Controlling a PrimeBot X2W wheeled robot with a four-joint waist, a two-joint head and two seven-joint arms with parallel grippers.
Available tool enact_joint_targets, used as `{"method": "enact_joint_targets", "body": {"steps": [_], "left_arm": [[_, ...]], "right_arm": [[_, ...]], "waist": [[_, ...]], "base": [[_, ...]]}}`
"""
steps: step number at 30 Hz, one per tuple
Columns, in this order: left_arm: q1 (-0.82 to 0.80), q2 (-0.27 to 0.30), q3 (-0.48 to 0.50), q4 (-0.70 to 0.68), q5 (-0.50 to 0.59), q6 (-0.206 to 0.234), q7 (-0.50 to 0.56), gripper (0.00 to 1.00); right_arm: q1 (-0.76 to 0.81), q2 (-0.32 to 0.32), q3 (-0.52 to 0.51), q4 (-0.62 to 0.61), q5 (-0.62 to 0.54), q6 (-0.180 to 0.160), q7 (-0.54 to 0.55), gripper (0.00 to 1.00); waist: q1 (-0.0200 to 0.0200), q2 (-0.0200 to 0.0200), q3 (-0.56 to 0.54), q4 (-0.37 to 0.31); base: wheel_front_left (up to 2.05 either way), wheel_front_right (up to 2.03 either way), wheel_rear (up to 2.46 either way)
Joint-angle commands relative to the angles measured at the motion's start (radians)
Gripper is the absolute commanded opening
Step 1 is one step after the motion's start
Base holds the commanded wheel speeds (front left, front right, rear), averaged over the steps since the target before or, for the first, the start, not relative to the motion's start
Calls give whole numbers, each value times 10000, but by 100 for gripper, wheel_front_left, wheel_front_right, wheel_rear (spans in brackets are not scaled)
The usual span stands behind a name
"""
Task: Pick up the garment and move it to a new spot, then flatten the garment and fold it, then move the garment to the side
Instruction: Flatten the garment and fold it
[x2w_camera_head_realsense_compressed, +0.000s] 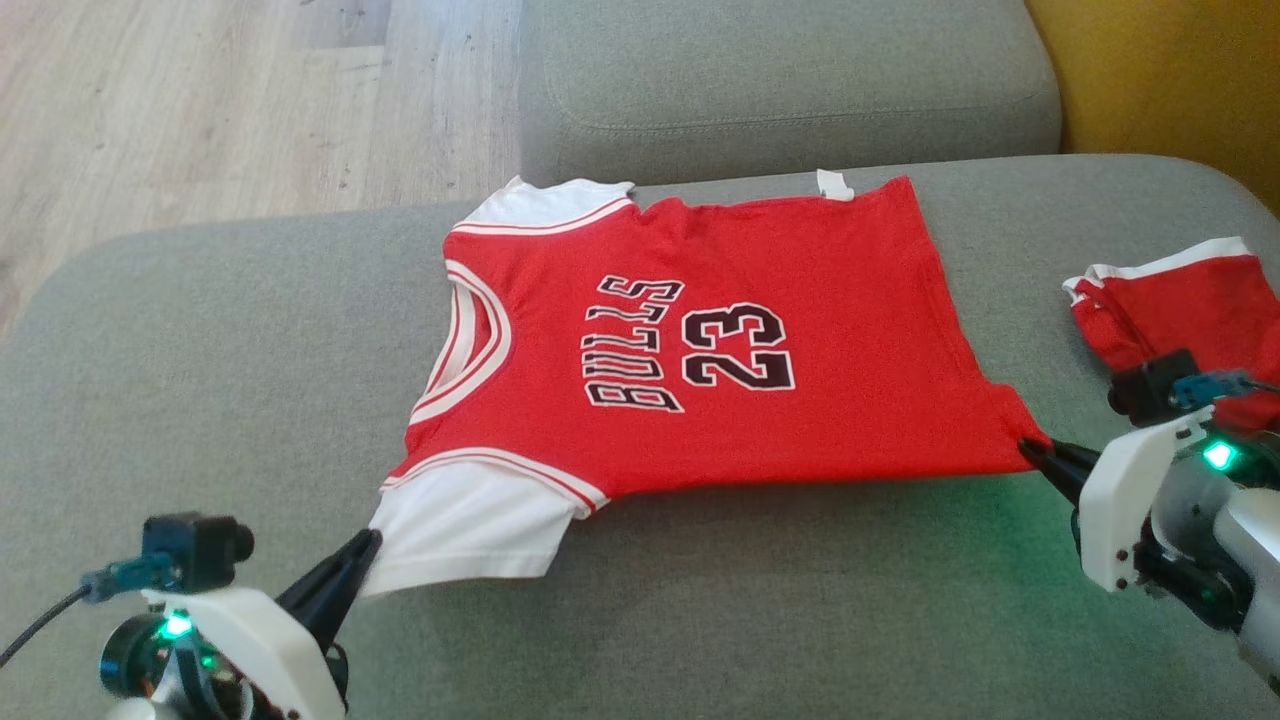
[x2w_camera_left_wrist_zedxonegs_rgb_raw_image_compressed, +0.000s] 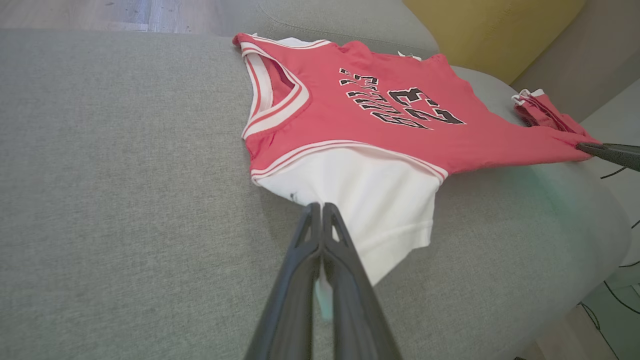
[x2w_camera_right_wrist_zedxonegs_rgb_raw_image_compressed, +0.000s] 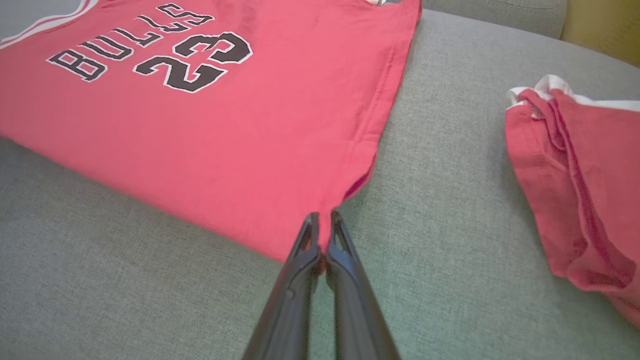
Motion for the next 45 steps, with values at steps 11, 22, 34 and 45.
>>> {"method": "enact_joint_targets", "body": {"steps": [11,22,34,45], "left_arm": [[-907,524,502,-677,32,345,313,0],[-3208,473,120,528,443,233,1058,0],[-6399,383,-861,2860,1515,-121,1443,0],[-8620,-13,-2151,4799,2594,-245,635,100]], "right_arm": [[-60,-672,-531,-927,-16,-9,291,0],[-1118,-260,-1101,-581,-378,-9,883,0],[-2627,414,-851,221,-748,-9,1448,0],[-3795,866,-425,1134,-1065,-9,837,100]], "waist": [[2,-1,539,-41],[2,-1,1689,-102],[2,-1,2746,-204],[2,-1,3433,-288]], "base": [[0,0,0],[0,0,0],[0,0,0],[0,0,0]]}}
